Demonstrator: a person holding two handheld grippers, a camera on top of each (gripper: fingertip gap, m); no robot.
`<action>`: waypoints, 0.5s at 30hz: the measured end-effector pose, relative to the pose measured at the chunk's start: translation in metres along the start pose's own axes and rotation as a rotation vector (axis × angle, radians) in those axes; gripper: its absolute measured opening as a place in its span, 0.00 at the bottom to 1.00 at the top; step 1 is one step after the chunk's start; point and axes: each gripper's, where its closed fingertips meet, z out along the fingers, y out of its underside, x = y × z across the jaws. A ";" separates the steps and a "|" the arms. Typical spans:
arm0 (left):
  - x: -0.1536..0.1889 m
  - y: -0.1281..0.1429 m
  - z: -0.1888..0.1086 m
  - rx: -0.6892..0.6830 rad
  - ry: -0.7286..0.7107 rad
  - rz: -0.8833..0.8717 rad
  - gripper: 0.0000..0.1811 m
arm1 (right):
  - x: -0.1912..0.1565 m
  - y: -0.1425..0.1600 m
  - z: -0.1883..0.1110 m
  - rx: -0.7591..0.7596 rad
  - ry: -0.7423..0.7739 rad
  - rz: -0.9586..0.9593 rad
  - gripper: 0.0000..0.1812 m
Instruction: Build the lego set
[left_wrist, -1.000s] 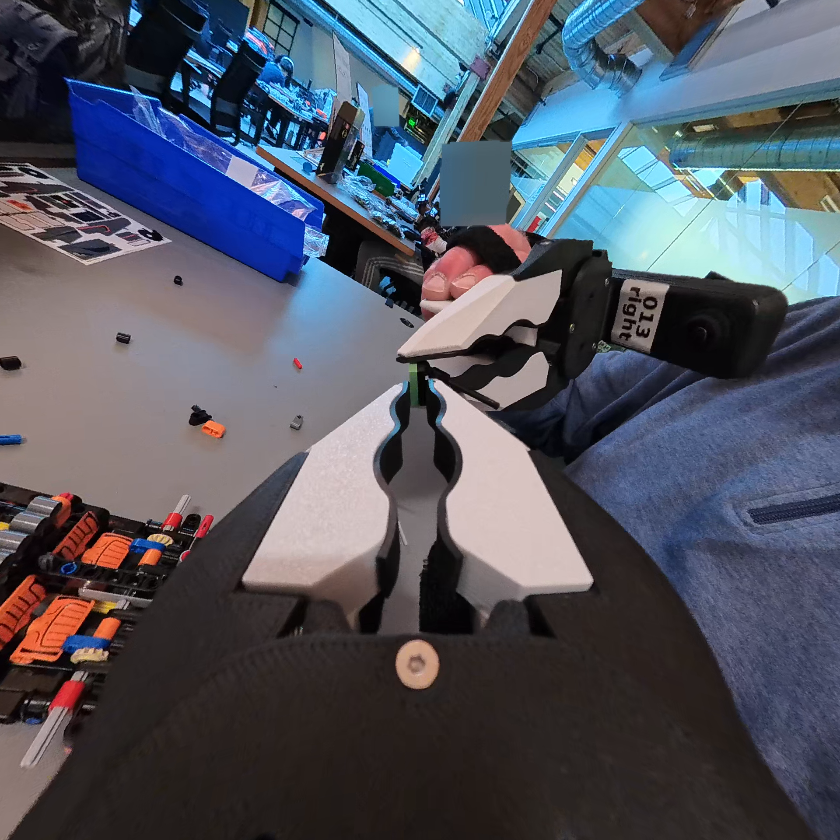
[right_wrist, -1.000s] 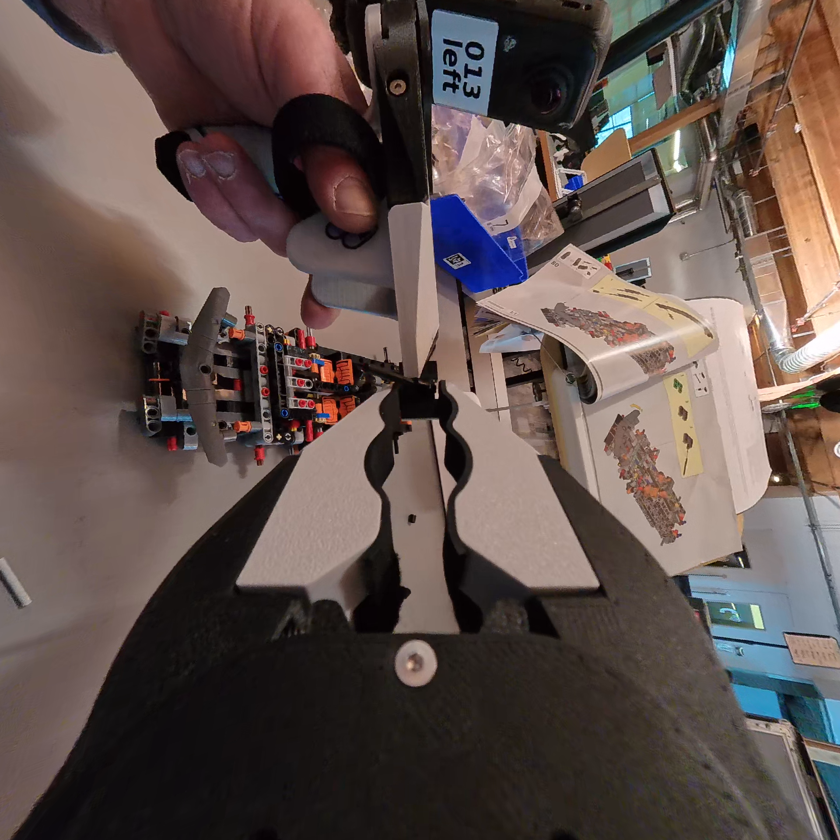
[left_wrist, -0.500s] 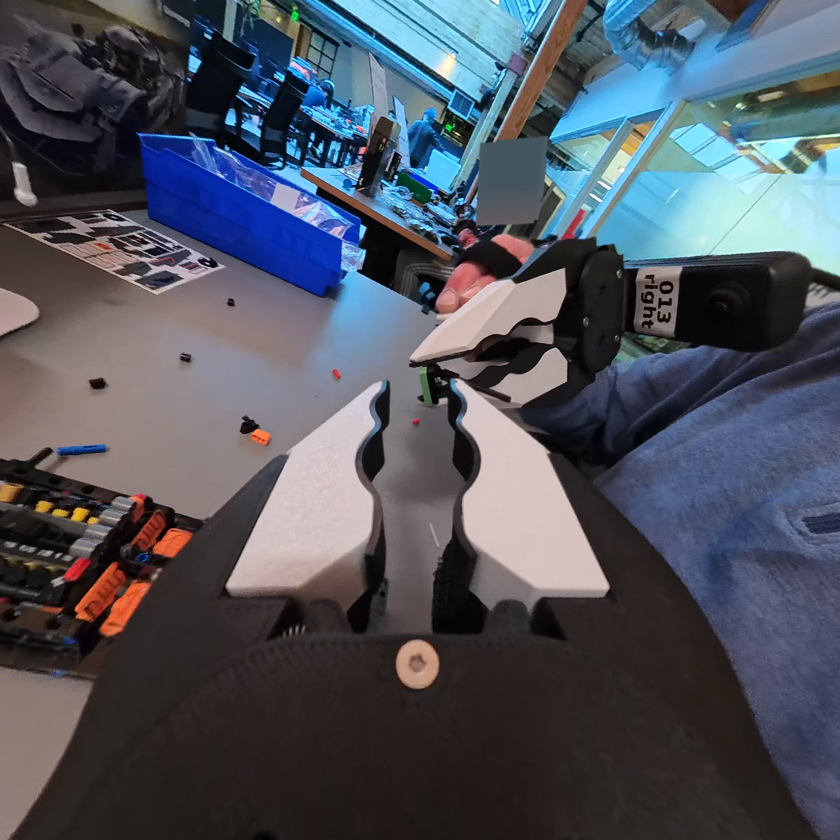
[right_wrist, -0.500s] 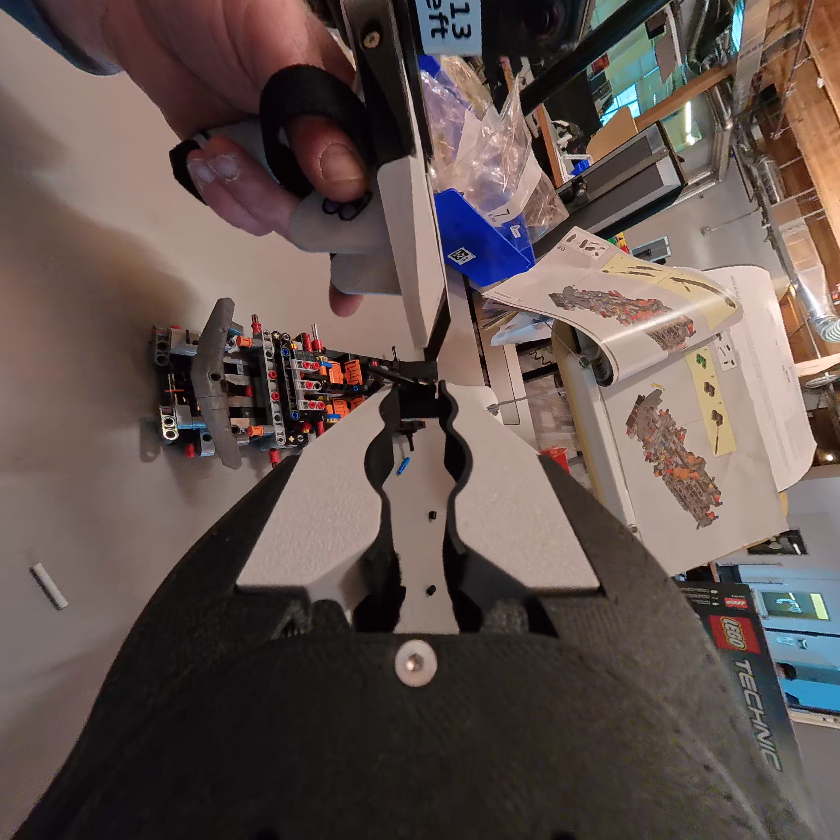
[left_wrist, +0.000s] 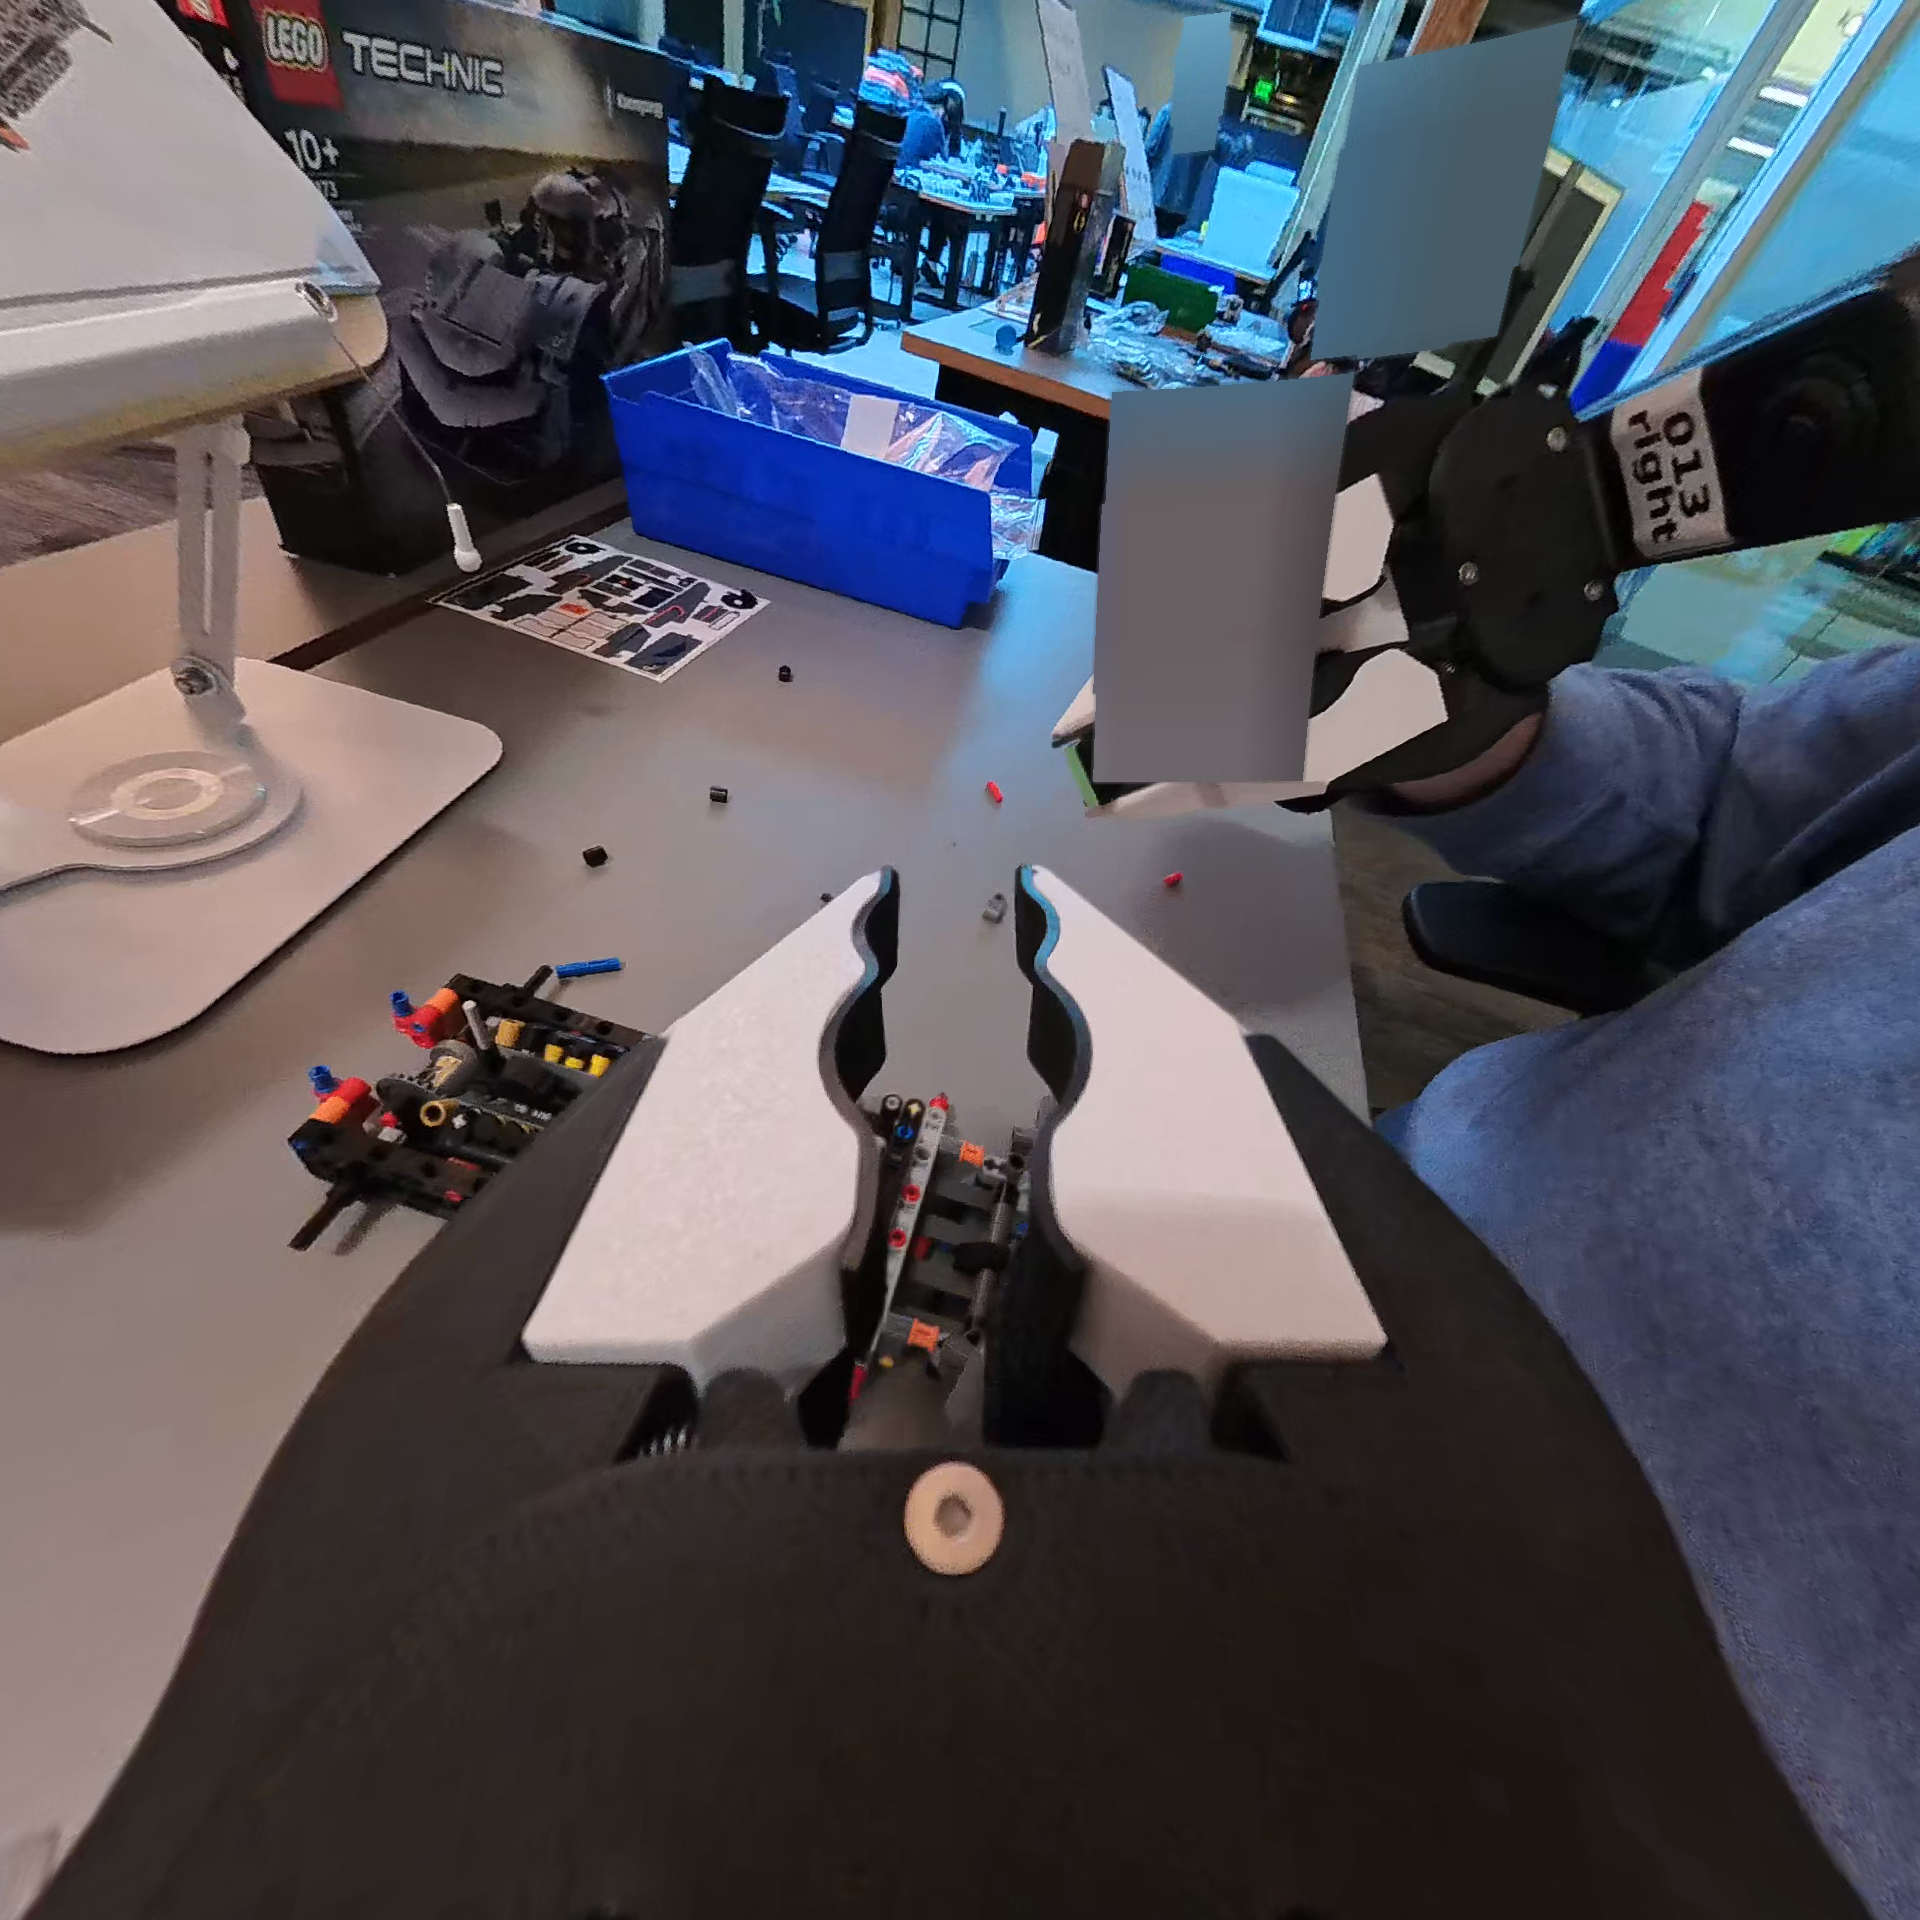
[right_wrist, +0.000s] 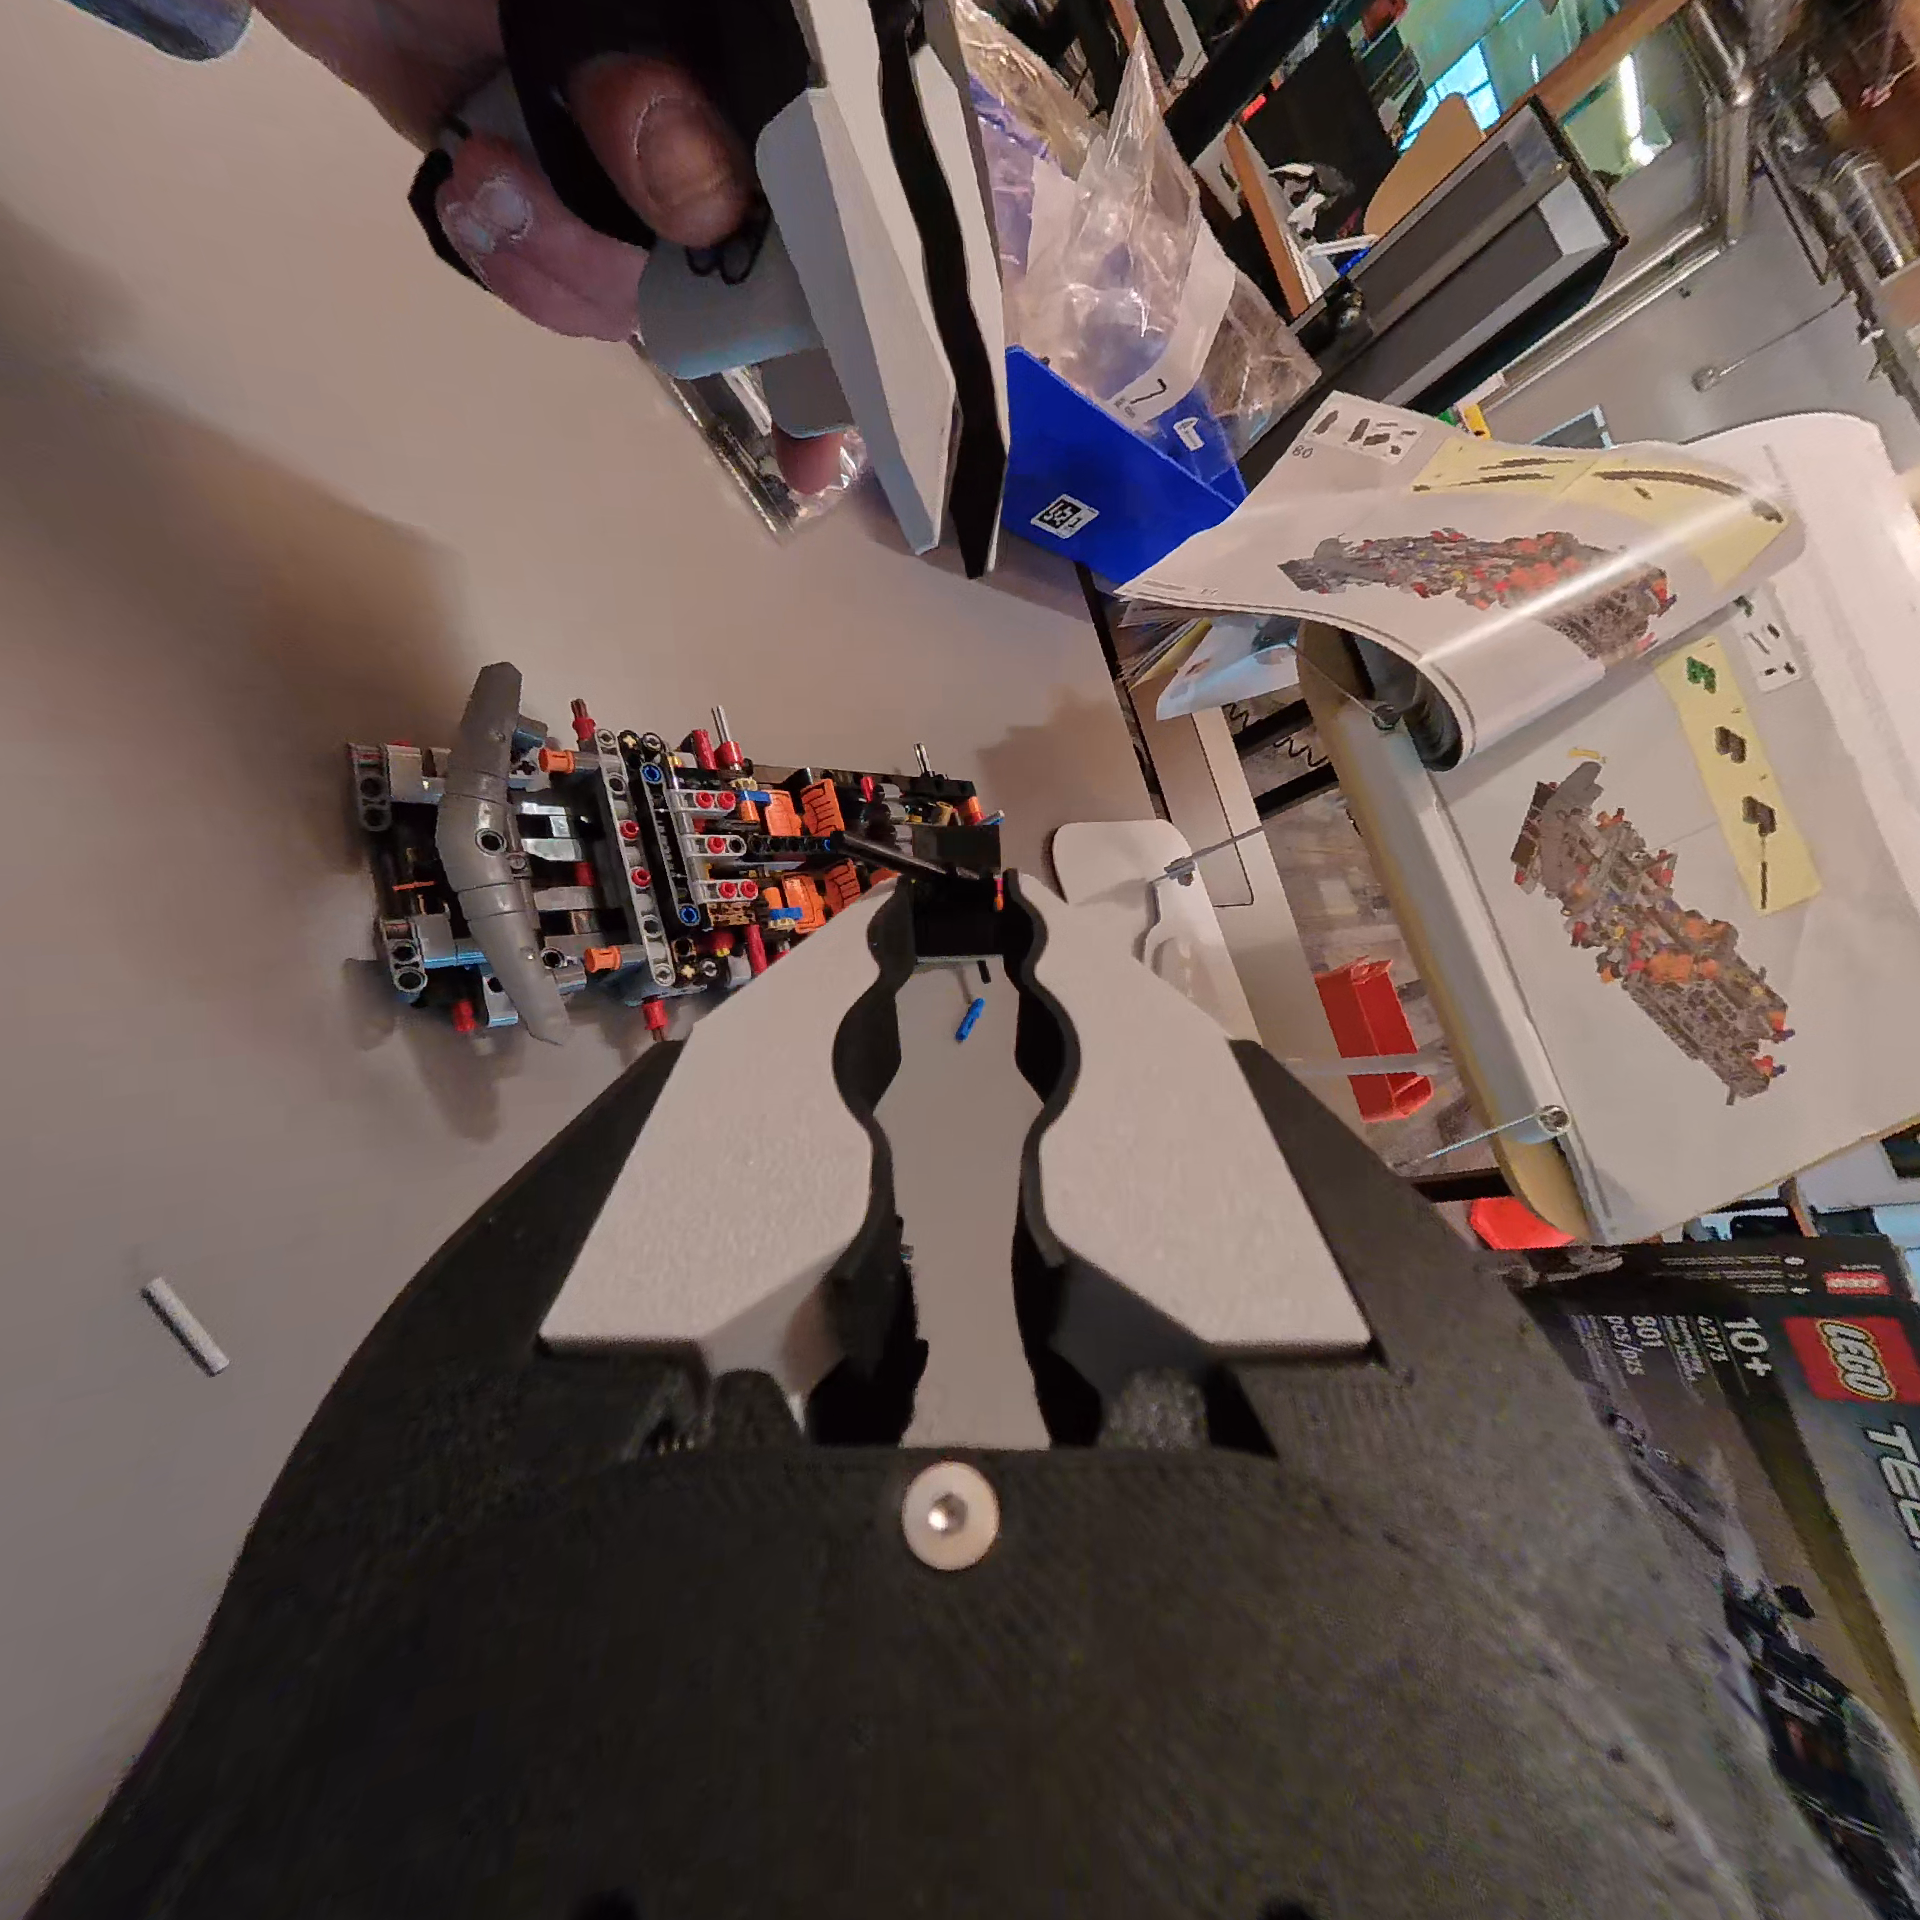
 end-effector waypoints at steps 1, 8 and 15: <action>0.001 0.001 0.001 -0.006 -0.003 0.013 0.11 | -0.001 0.000 0.001 0.001 -0.006 0.007 0.08; 0.006 0.012 0.011 -0.074 -0.037 0.143 0.11 | -0.005 0.001 0.004 0.009 -0.038 0.044 0.08; 0.010 0.015 0.016 -0.099 -0.088 0.315 0.12 | -0.014 0.004 0.009 0.020 -0.108 0.131 0.08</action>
